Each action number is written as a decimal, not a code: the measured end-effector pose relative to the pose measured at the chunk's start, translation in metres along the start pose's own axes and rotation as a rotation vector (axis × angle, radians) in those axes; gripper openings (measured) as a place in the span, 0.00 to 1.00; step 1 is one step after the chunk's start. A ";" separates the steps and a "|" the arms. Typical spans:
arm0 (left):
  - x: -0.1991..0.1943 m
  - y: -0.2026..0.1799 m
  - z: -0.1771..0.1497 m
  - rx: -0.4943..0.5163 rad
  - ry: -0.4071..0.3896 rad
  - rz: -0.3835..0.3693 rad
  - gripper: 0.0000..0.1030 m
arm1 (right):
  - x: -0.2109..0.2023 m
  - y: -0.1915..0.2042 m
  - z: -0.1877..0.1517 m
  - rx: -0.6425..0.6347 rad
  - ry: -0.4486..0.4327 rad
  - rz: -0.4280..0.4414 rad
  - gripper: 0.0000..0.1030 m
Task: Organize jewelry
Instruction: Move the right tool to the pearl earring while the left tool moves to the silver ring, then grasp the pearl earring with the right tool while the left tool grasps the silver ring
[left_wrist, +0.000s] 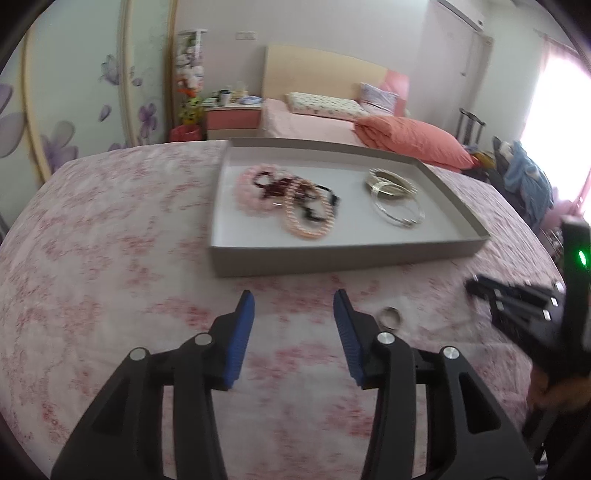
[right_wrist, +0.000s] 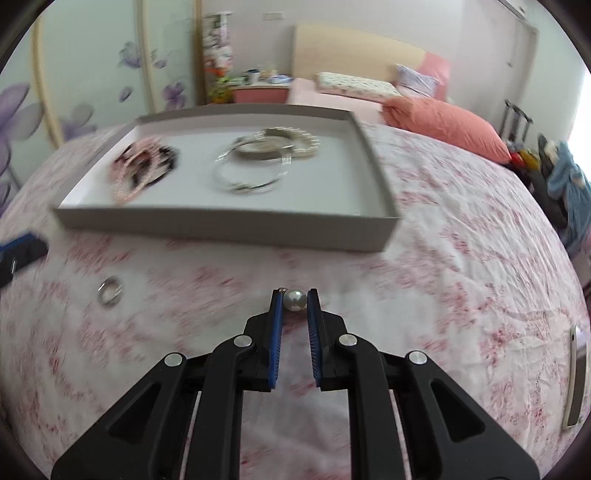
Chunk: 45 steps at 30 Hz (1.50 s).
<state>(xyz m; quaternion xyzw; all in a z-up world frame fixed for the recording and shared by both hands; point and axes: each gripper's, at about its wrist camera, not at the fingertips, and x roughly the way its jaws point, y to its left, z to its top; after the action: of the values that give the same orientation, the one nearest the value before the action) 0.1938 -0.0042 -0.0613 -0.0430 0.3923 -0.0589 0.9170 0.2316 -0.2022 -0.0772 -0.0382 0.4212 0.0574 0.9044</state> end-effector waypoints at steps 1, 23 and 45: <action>0.001 -0.006 -0.001 0.016 0.005 -0.010 0.45 | 0.002 -0.005 0.001 0.018 0.002 0.004 0.14; 0.048 -0.069 -0.010 0.159 0.105 0.022 0.52 | 0.006 -0.012 0.002 0.035 0.003 0.006 0.14; 0.055 -0.078 -0.005 0.152 0.101 0.036 0.22 | 0.007 -0.012 0.002 0.034 0.003 0.006 0.14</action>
<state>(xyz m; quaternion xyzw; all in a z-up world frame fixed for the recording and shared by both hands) 0.2226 -0.0891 -0.0943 0.0371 0.4332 -0.0740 0.8975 0.2391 -0.2129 -0.0807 -0.0215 0.4237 0.0527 0.9040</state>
